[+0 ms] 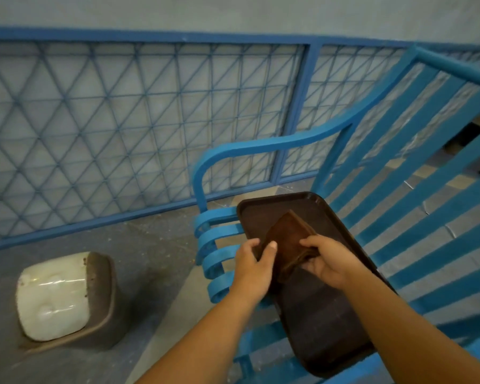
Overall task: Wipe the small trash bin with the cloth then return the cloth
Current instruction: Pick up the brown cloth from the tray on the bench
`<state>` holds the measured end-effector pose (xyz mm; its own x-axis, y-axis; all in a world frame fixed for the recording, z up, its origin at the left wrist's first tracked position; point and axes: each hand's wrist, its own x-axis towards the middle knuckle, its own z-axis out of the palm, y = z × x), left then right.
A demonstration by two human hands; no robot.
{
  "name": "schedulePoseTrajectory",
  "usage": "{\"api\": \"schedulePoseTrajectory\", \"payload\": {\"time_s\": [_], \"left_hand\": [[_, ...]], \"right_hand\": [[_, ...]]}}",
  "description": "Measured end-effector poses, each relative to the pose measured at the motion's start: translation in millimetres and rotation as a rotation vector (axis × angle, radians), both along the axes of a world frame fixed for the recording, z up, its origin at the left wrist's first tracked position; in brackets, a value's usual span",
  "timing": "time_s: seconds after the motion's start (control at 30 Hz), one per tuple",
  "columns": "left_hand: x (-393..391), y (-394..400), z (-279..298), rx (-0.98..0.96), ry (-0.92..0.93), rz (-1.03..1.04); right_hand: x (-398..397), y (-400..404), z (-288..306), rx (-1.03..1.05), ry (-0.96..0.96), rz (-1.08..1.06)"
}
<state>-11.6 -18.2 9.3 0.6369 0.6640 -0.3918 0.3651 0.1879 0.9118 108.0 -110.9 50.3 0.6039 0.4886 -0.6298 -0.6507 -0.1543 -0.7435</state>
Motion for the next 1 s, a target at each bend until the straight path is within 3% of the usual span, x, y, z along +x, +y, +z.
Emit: {"api": "schedulePoseTrajectory", "payload": {"time_s": [0.17,0.3,0.43,0.73,0.83,1.0], "left_hand": [[-42,41,32,-0.566,-0.106,0.184],[-107,78,48,-0.709,-0.247,0.297],[-186,117,62,-0.685,-0.339,0.417],[-342,185,74,-0.174,-0.292,0.392],[-367,199,67,-0.139,-0.303,0.432],[-386,217,29,-0.072,-0.193,0.564]], "right_hand": [[-48,36,25,0.140,0.065,0.061],[-104,77,36,0.184,0.081,0.198],[-175,121,45,0.204,0.053,0.339],[-304,204,43,0.135,-0.012,0.689],[-328,222,18,0.152,0.010,0.672],[-333,237,-33,0.055,0.005,0.455]]}}
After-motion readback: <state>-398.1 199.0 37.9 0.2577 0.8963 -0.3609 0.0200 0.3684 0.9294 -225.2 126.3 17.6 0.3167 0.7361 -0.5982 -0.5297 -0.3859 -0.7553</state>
